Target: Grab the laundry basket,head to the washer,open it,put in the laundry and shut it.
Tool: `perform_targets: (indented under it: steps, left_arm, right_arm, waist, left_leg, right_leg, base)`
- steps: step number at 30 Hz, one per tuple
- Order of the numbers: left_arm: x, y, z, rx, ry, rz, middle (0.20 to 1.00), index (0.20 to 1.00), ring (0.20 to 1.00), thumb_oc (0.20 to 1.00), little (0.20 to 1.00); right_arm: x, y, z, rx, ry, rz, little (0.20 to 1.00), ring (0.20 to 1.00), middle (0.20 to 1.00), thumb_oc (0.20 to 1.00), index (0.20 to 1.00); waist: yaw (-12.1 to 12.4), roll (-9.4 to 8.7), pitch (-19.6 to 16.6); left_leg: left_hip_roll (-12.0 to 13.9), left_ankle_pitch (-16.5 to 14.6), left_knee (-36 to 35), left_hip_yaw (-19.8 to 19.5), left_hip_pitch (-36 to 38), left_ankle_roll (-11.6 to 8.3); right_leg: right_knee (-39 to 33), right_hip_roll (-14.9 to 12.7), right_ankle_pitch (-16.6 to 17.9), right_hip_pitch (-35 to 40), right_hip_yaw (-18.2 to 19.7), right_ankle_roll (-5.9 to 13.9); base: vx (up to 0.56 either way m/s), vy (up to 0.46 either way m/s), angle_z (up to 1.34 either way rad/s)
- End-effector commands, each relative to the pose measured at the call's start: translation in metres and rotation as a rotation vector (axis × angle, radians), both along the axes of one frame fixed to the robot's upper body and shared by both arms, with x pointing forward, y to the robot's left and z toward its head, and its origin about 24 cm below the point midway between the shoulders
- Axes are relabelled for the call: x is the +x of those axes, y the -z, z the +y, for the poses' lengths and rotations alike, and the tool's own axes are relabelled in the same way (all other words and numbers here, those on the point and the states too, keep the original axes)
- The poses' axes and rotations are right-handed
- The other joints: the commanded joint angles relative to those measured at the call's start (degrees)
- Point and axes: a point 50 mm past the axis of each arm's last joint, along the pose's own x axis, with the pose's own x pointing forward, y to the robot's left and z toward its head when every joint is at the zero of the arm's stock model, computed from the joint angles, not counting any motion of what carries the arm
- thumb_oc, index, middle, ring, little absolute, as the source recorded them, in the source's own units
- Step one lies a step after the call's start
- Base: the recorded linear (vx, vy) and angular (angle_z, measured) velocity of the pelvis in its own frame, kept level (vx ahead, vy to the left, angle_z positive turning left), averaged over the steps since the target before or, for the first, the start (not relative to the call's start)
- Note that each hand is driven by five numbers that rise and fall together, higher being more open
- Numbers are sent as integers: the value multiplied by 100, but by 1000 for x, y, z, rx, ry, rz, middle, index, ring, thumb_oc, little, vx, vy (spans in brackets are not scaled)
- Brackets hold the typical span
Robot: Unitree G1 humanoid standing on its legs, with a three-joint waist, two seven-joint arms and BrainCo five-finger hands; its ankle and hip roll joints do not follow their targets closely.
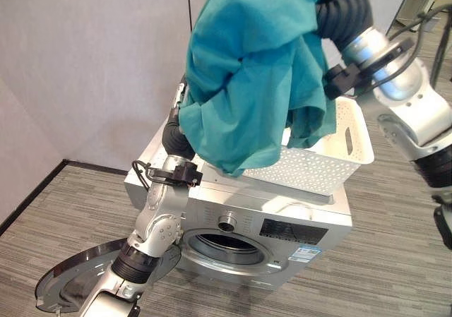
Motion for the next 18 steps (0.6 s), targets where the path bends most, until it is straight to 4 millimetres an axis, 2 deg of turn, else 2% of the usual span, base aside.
perform_targets:
  steps: [1, 4, 7, 9, 10, 11, 12, 14, 15, 16, 18]
  left_arm:
    - [-3, -20, -4, 15, 49, -122, 1000, 1000, 1000, 1000, 1000]
    - [-1, -20, -3, 54, 44, -132, 1000, 1000, 1000, 1000, 1000]
    - [0, -22, -4, 59, 43, -135, 1000, 1000, 1000, 1000, 1000]
    - [3, -22, -12, 53, 68, -124, 1000, 1000, 1000, 1000, 1000]
    - [3, -22, -12, 53, 68, -124, 1000, 1000, 1000, 1000, 1000]
    - [5, -20, -17, 57, 81, -107, 1000, 1000, 1000, 1000, 1000]
    - [6, -21, -18, 57, 82, -104, 1000, 1000, 1000, 1000, 1000]
    - [8, -24, -22, 63, 89, -101, 1000, 1000, 1000, 1000, 1000]
    - [9, -25, -25, 54, 98, -93, 1000, 1000, 1000, 1000, 1000]
    - [9, -25, -25, 55, 98, -92, 1000, 1000, 1000, 1000, 1000]
    - [10, -26, -27, 59, 104, -84, 1000, 1000, 1000, 1000, 1000]
  right_arm:
    - [-15, -24, 12, -86, -34, -143, 200, 200, 200, 200, 200]
    - [-20, -32, 18, -177, 0, -229, 200, 200, 200, 200, 200]
    - [-23, -34, 22, -202, -18, -245, 200, 200, 200, 200, 200]
    - [-25, -26, 37, -123, -153, -158, 200, 200, 200, 200, 200]
    - [-25, -26, 37, -122, -154, -157, 200, 200, 200, 200, 200]
    - [-20, -11, 46, -36, -261, -27, 200, 200, 200, 200, 200]
    - [-20, -7, 49, -26, -284, -5, 200, 200, 200, 200, 200]
    - [-19, 9, 57, 101, -383, 122, 200, 200, 200, 200, 200]
    - [-18, 26, 63, 203, -447, 222, 200, 200, 200, 200, 200]
    - [-18, 26, 63, 204, -447, 223, 200, 200, 200, 200, 200]
    - [-18, 42, 70, 302, -490, 312, 200, 200, 200, 200, 200]
  waist:
    - [47, -377, -267]
    - [56, -379, -288]
    - [59, -371, -289]
    - [63, -362, -295]
    - [63, -366, -297]
    - [85, -357, -288]
    - [86, -360, -290]
    - [82, -340, -276]
    - [86, -330, -263]
    - [85, -335, -267]
    - [85, -329, -251]
  left_leg:
    - [140, 326, -63, -14, -326, -289]
    - [142, 326, -63, -20, -322, -294]
    - [143, 325, -63, -24, -318, -296]
    - [142, 329, -63, -26, -315, -290]
    - [142, 329, -63, -26, -316, -290]
    - [138, 331, -63, -32, -315, -282]
    - [136, 331, -63, -32, -319, -282]
    - [132, 327, -63, -24, -311, -271]
    - [135, 320, -63, -20, -302, -258]
    - [135, 320, -63, -20, -301, -258]
    - [135, 307, -63, -21, -292, -244]
  right_leg:
    - [34, -302, 206, 366, -3, 290]
    - [33, -303, 201, 373, -16, 291]
    - [33, -299, 200, 383, -19, 293]
    - [31, -299, 200, 384, -33, 286]
    - [31, -299, 200, 384, -34, 286]
    - [29, -298, 198, 390, -41, 278]
    - [27, -298, 194, 386, -41, 273]
    - [28, -299, 195, 383, -28, 264]
    - [36, -302, 191, 383, -27, 261]
    - [35, -302, 191, 385, -27, 261]
    - [38, -311, 188, 388, -27, 258]
  base:
    - [0, 0, 0]
    - [0, 0, 0]
    - [0, 0, 0]
    - [0, 0, 0]
    - [0, 0, 0]
    - [0, 0, 0]
    - [0, 0, 0]
    - [0, 0, 0]
    - [0, 0, 0]
    - [0, 0, 0]
    - [0, 0, 0]
